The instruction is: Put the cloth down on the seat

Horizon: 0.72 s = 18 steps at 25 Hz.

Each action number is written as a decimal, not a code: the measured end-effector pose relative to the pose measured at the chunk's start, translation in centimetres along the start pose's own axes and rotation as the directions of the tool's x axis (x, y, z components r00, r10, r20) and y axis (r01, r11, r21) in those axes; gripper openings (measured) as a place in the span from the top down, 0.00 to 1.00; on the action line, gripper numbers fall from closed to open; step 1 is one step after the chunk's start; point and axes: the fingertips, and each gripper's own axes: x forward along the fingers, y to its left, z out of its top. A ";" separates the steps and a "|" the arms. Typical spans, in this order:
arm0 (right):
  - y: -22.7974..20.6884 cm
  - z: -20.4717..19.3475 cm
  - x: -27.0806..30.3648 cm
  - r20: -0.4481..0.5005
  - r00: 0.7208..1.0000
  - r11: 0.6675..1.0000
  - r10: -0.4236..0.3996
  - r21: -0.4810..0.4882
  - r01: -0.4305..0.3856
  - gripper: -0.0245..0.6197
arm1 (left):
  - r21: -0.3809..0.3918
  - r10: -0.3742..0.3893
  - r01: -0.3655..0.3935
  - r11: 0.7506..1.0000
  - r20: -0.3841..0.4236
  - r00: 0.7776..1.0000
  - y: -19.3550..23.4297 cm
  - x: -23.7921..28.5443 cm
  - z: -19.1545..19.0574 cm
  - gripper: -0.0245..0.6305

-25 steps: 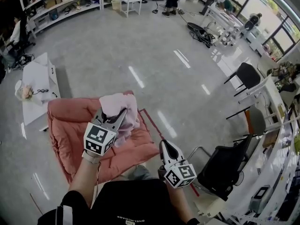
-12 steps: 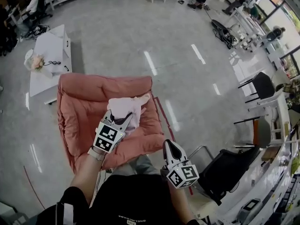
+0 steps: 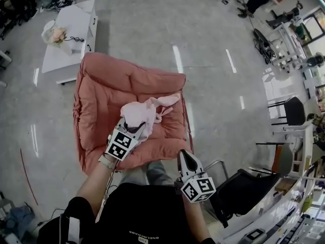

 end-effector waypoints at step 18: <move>3.9 -9.0 5.3 -0.226 0.968 0.987 0.111 -0.091 -0.135 0.91 | -0.214 0.064 -0.086 0.973 -0.105 0.992 5.3 1.9 -15.0 0.72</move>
